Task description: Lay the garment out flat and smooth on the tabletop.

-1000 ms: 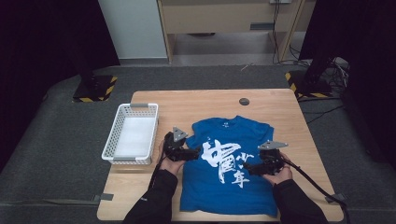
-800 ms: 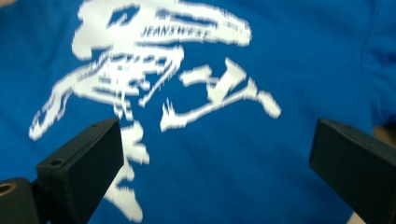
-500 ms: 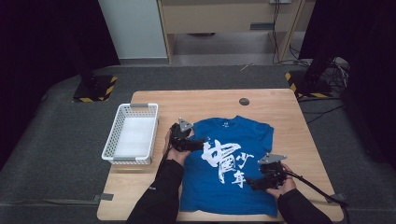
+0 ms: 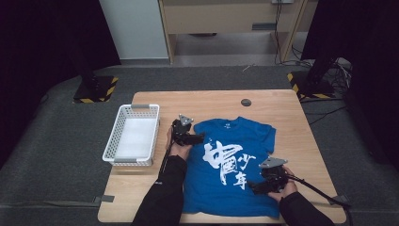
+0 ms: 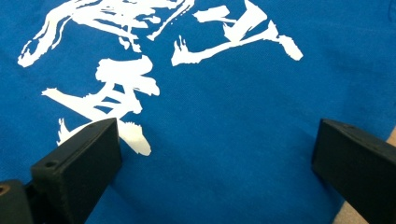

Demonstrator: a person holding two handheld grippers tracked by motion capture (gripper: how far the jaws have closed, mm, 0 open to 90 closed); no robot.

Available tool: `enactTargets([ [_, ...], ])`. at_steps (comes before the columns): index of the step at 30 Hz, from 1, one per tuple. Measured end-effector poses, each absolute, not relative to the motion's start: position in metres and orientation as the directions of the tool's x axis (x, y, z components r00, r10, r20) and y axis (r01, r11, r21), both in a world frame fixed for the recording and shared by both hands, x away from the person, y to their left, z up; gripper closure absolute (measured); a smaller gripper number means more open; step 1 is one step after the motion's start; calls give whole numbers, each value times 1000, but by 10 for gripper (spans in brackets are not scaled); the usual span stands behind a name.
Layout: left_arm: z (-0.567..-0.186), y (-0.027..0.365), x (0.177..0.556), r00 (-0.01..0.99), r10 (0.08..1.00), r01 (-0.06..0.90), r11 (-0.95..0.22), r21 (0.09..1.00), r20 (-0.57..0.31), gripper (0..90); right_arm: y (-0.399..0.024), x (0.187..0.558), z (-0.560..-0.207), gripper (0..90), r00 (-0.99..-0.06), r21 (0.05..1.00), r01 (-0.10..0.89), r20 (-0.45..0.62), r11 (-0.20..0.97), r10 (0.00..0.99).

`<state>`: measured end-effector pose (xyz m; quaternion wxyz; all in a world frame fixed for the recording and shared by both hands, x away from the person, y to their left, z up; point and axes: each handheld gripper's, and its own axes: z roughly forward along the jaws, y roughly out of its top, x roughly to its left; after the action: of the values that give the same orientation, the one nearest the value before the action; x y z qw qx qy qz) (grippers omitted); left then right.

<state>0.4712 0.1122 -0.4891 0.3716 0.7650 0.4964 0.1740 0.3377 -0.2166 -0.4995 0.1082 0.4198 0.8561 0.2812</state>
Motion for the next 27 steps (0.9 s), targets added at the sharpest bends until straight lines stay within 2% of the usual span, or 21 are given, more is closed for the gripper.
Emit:
enactTargets([
  [9,-504,107,477,440,895,631,-250,734,-73,194,-217,338,-500,5,-631,578,651,51,492,774],
  [16,-515,103,481,444,891,665,-257,701,-95,280,-217,338,-501,4,-637,584,643,49,495,769],
  [23,-522,99,481,464,880,674,-278,684,-99,440,-218,337,-502,3,-646,593,634,53,497,762],
  [27,-523,94,480,472,877,677,-293,675,-92,570,-218,337,-502,4,-650,595,630,51,500,758],
])
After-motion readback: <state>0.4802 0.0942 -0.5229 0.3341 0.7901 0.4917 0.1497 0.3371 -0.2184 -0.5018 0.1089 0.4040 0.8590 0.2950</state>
